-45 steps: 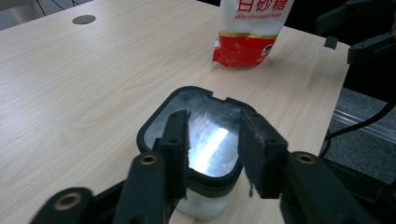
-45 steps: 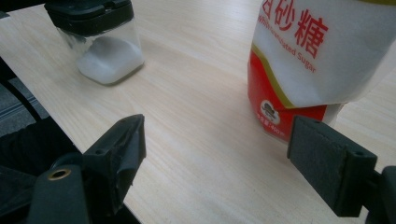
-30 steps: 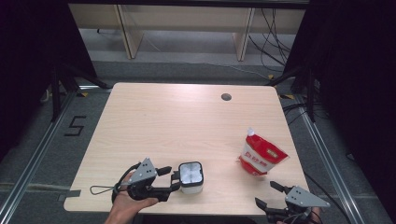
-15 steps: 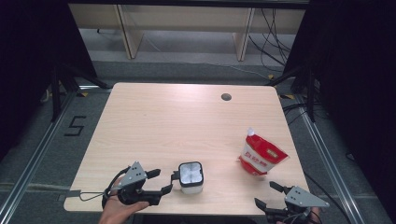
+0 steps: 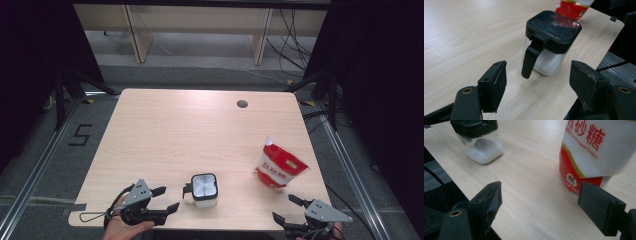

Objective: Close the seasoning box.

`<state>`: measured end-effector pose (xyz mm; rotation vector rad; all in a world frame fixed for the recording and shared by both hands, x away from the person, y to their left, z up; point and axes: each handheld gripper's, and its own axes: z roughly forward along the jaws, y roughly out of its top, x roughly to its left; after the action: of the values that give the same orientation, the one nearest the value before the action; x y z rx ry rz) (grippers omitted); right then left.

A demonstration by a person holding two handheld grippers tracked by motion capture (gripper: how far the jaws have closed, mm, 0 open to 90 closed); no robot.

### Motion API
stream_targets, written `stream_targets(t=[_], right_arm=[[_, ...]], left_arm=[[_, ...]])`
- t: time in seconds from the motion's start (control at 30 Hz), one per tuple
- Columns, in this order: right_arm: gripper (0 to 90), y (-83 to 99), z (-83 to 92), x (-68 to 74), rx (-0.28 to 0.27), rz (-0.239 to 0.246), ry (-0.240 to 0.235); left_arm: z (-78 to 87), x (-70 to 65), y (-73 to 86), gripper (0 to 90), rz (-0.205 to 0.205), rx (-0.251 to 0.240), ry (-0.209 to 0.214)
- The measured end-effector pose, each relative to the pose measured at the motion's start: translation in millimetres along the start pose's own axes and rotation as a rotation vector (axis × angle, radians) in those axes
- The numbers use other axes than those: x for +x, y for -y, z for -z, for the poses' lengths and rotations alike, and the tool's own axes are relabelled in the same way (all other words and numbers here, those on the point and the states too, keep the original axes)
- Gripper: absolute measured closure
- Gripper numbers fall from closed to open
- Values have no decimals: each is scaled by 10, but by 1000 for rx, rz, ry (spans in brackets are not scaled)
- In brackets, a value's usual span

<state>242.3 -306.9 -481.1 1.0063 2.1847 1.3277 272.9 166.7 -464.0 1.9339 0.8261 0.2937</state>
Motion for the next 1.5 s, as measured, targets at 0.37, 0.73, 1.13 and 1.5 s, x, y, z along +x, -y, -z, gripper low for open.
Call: stream_targets(t=[0.37,0.73,1.13,1.5], right_arm=[[202,0,-8,1,0,3,-4],[168,20,-40,10,54,-5,-18],[164,33,-88,23,78,31,-36],[164,40,-109,40,99,46,-37]], left_arm=[[5,23,160,284,3,38,-25],[19,-29,288,240,-48,107,-56],[25,-135,413,176,-114,173,-50],[73,-169,478,176,-133,178,-63]])
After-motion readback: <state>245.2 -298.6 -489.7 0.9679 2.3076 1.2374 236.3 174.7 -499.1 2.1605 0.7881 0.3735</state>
